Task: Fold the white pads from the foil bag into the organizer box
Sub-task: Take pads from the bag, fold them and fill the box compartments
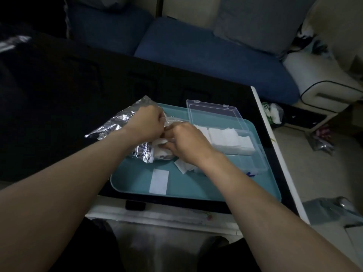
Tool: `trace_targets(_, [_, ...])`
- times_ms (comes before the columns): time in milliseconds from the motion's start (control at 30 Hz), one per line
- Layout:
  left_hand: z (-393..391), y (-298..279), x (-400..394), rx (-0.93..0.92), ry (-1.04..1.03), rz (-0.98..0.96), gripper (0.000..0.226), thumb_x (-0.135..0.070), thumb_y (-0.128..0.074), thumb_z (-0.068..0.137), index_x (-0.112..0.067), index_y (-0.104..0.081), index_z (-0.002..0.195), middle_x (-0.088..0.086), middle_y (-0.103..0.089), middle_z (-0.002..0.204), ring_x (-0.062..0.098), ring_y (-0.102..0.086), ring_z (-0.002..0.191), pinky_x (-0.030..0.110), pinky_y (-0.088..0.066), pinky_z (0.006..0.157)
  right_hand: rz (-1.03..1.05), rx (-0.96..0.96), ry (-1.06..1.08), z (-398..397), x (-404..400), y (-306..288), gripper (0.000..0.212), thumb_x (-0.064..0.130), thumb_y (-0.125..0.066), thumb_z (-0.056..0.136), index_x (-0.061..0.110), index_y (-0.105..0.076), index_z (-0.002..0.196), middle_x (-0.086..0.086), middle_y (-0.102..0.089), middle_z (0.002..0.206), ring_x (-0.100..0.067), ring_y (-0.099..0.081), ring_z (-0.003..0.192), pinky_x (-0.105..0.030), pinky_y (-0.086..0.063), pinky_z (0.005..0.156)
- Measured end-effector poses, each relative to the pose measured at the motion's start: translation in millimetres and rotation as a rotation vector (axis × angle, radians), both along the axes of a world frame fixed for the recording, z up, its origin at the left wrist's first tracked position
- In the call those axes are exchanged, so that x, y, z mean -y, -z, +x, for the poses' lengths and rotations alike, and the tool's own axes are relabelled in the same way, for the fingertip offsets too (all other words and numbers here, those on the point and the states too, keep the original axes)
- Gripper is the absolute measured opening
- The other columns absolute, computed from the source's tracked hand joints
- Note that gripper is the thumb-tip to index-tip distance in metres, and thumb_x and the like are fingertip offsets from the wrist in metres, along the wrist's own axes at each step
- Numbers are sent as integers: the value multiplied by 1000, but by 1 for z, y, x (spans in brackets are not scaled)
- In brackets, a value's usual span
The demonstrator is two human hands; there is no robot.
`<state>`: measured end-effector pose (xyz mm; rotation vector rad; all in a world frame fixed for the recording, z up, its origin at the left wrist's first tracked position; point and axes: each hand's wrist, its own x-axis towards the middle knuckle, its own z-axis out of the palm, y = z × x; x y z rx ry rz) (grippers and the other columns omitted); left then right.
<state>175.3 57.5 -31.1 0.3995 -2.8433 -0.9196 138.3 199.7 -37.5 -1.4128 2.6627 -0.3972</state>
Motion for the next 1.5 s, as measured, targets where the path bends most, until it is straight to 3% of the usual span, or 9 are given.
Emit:
trace_targets(133, [0,1,0,13,1,11,16,-15,-49,97,-10,-62,89,8,-60,84,27,-58,81,30,-39,68,-59,66,-40,-7,-10,0,27,30,-59,99,19,-73,119,-7,-62,123,-27,-52,119,-41,-46,95])
trace_targets(400, [-2,-2,-7,29,-66,-13,25,-27,-53,97,-7,-66,92,12,-67,91,25,-59,78,29,-40,65,-300,12,103,-18,-41,-17,13,27,-67,95,20,-77,94,9,-73,85,-12,-64,80,-38,-54,77])
trace_targets(467, [-2,-6,-13,-59,-104,41,30,-40,-53,96,-12,-64,95,5,-66,89,19,-58,74,28,-41,63,-350,57,184,-22,-52,-22,10,28,-66,96,22,-74,91,15,-67,80,-5,-60,75,-34,-52,74])
trace_targets(633, [0,-23,-38,-432,48,135,40,-46,-48,97,-16,-59,121,-1,-62,116,12,-55,110,31,-47,93,-597,415,385,-20,-76,-31,15,26,-60,100,13,-66,98,-4,-68,91,-24,-69,76,-37,-58,55])
trace_targets(767, [-1,-27,-67,-326,292,141,49,-41,-56,96,-19,-47,139,-2,-54,131,3,-49,115,16,-39,93,-618,567,331,-19,-95,-35,13,21,-60,100,15,-70,106,5,-68,86,-14,-65,61,-27,-45,46])
trace_targets(967, [-9,-29,-97,-249,242,481,28,-30,-70,90,-15,-65,113,-2,-67,96,9,-70,66,23,-58,55,-788,538,497,-22,-114,-30,26,21,-76,89,9,-66,110,-5,-71,100,-13,-65,64,-29,-50,54])
trace_targets(1133, [-18,-26,-113,-134,17,779,11,-16,-72,87,-14,-63,93,8,-70,92,17,-71,73,31,-59,65,-961,642,635,-27,-134,-32,43,9,-86,76,10,-63,112,-9,-70,105,-18,-73,81,-26,-57,66])
trace_targets(1300, [-19,-27,-122,201,198,1310,16,4,-56,94,6,-55,110,25,-68,106,29,-74,80,35,-61,66,-913,676,605,-30,-162,-36,43,4,-89,66,8,-69,104,-7,-77,93,-22,-75,87,-32,-61,73])
trace_targets(1500, [-25,-18,-131,279,391,1201,23,5,-47,98,5,-54,121,20,-69,102,22,-70,79,24,-54,58,-812,519,527,-32,-169,-34,6,11,-78,85,15,-75,88,6,-74,75,-6,-66,68,-20,-52,58])
